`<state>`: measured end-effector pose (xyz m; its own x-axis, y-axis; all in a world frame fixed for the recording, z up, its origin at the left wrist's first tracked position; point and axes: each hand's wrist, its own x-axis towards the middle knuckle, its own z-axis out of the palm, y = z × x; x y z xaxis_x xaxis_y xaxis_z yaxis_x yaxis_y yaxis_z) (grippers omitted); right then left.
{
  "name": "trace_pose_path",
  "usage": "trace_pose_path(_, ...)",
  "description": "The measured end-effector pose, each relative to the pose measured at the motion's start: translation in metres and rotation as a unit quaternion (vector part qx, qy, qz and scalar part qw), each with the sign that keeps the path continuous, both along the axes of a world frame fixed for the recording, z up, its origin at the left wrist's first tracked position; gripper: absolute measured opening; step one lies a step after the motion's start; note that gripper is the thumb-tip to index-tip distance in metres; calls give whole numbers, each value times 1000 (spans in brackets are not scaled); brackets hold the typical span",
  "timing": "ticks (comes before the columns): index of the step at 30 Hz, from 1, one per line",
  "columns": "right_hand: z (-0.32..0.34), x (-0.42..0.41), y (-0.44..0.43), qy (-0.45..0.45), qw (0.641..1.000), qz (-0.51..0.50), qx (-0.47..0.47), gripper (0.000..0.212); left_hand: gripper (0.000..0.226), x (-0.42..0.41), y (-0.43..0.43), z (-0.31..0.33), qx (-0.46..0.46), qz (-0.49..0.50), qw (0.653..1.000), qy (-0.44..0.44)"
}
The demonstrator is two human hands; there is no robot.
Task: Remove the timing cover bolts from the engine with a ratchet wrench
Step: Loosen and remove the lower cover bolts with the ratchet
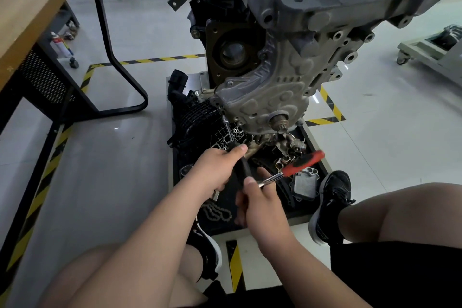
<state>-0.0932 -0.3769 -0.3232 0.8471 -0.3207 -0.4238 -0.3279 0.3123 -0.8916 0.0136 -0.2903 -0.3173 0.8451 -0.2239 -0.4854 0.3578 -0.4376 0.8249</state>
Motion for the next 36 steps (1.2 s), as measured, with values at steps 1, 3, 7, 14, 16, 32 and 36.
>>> trace_pose_path(1, 2, 2, -1, 29, 992, -20, 124, 19, 45, 1, -1, 2, -28, 1, 999, 26)
trace_pose_path(3, 6, 3, -4, 59, 929, -34, 364, 29, 36, 0, -3, 4, -77, -3, 995, 71)
trace_pose_path(7, 10, 1, -7, 33, 832, -14, 554, 57, 32, -4, -7, 2, -74, -43, 993, 78)
trace_pose_path(14, 13, 2, -4, 38, 816, -20, 576, 38, 43, -5, -5, -2, -55, -28, 998, 23)
trace_pose_path(16, 14, 1, -3, 43, 829, -20, 557, 35, 48, -4, -4, -3, -43, -21, 999, 14)
trace_pose_path(32, -2, -4, 2, -23, 958, 96, -269, 54, 55, -1, 1, -14, 66, -23, 992, -107)
trace_pose_path(36, -2, 3, 0, 51, 967, -13, 250, 26, 52, 3, 0, -11, 35, -17, 998, -41)
